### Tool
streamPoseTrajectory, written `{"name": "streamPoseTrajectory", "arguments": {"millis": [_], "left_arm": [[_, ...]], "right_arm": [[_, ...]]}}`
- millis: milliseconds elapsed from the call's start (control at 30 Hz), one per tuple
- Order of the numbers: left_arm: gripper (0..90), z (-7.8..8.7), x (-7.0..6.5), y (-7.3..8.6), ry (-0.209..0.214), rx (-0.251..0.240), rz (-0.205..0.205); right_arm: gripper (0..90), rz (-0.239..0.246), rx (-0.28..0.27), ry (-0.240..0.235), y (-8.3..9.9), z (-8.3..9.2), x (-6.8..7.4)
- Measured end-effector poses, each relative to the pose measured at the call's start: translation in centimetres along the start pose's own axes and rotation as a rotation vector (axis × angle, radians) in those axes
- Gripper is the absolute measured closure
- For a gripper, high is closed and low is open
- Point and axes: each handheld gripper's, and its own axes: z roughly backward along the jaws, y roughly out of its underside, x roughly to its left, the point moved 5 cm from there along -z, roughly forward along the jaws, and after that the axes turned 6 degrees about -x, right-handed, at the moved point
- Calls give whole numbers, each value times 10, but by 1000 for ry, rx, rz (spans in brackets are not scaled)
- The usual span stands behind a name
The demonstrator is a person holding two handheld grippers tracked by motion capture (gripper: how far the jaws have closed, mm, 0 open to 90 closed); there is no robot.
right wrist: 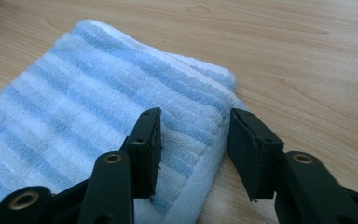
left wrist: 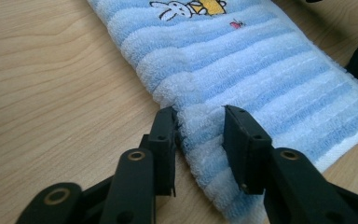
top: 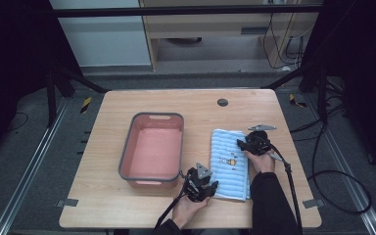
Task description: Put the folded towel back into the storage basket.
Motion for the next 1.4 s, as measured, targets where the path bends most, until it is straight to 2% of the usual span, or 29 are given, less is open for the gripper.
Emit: {"name": "streamPoseTrajectory", "arguments": {"millis": [167,367,500,600,700,867,967,1000,1200,1400], "left_arm": [[695,0,-2,0,-2,7,-3],[776,-1,-3,-1,8,23,18],[809,-1,-4,-2,2,18,21],[826,-1,-4,-2,2,13,27],[837,1,-2,-2,19,3,52],[845,9,0,-7,31,-31,58],[845,17,-1,-13,43,-54,57],[845,20,-1,-14,46,-61,54],[845,39,-5,-27,65,-94,37],[845,56,-4,-40,60,-112,19]], "right_arm": [[611,-39,5,-17,1,0,0],[756,-46,5,-43,1,0,4],[782,-32,0,-35,1,1,5],[795,-43,-5,-41,0,2,6],[800,-38,-20,-43,-2,4,7],[802,-32,-66,-61,-13,19,10],[802,-21,-75,-58,-16,25,12],[802,-30,-81,-62,-18,30,13],[803,-8,-131,-48,-33,54,19],[803,21,-170,-33,-49,72,27]]}}
